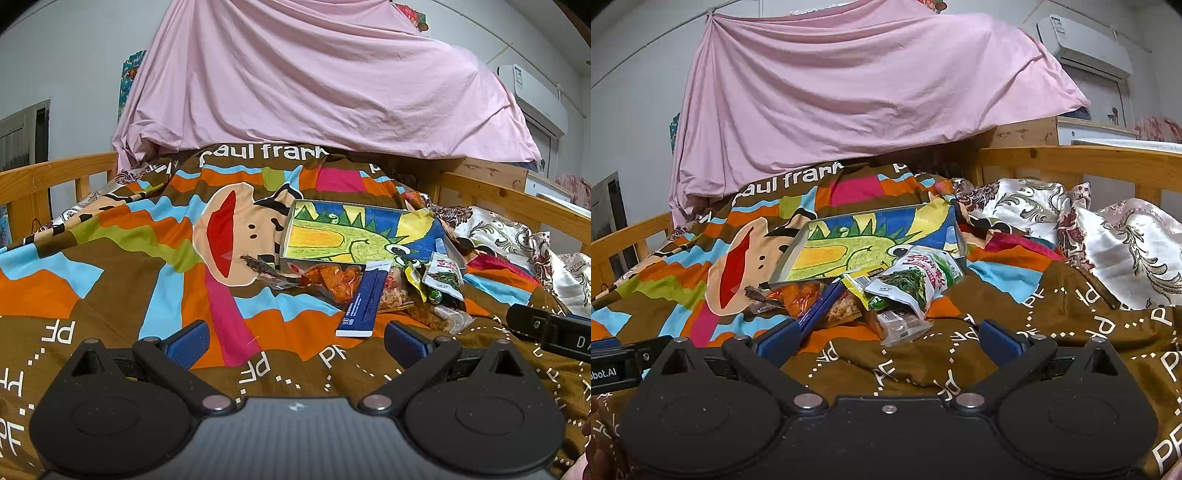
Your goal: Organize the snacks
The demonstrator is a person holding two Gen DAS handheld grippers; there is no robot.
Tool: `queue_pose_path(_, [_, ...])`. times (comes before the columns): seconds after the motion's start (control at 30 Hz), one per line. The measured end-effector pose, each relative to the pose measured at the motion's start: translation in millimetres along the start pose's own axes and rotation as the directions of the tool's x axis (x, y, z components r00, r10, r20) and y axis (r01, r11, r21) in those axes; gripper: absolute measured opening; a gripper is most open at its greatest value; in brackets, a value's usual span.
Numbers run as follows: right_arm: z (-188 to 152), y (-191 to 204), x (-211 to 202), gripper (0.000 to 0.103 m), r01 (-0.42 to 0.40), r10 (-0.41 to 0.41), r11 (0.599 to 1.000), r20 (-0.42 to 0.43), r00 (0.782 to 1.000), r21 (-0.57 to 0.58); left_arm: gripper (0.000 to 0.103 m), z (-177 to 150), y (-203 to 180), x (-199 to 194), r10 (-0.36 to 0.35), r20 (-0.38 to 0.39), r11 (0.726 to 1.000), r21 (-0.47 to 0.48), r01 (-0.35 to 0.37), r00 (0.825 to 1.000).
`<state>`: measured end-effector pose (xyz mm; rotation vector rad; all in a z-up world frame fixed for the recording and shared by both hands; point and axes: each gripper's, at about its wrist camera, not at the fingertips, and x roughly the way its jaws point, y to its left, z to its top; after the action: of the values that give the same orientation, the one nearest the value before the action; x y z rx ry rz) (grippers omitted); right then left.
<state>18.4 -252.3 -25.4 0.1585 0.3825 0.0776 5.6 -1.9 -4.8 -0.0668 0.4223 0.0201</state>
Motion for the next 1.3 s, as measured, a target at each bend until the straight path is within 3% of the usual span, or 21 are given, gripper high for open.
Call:
queue_pose_path(0.87, [-3, -1, 2, 0.103, 0.003, -0.003, 1.000, -0.008, 1.000, 0.004, 0.103, -5, 1, 0, -0.032, -0.044, 0.999, -0.023, 0.031, 0.998])
queue_pose_path(1.3, [-4, -2, 11, 0.103, 0.041, -0.040, 0.999, -0.075, 0.996, 0.015, 0.103, 0, 3, 0, -0.021, -0.063, 0.997, -0.073, 0.016, 0.998])
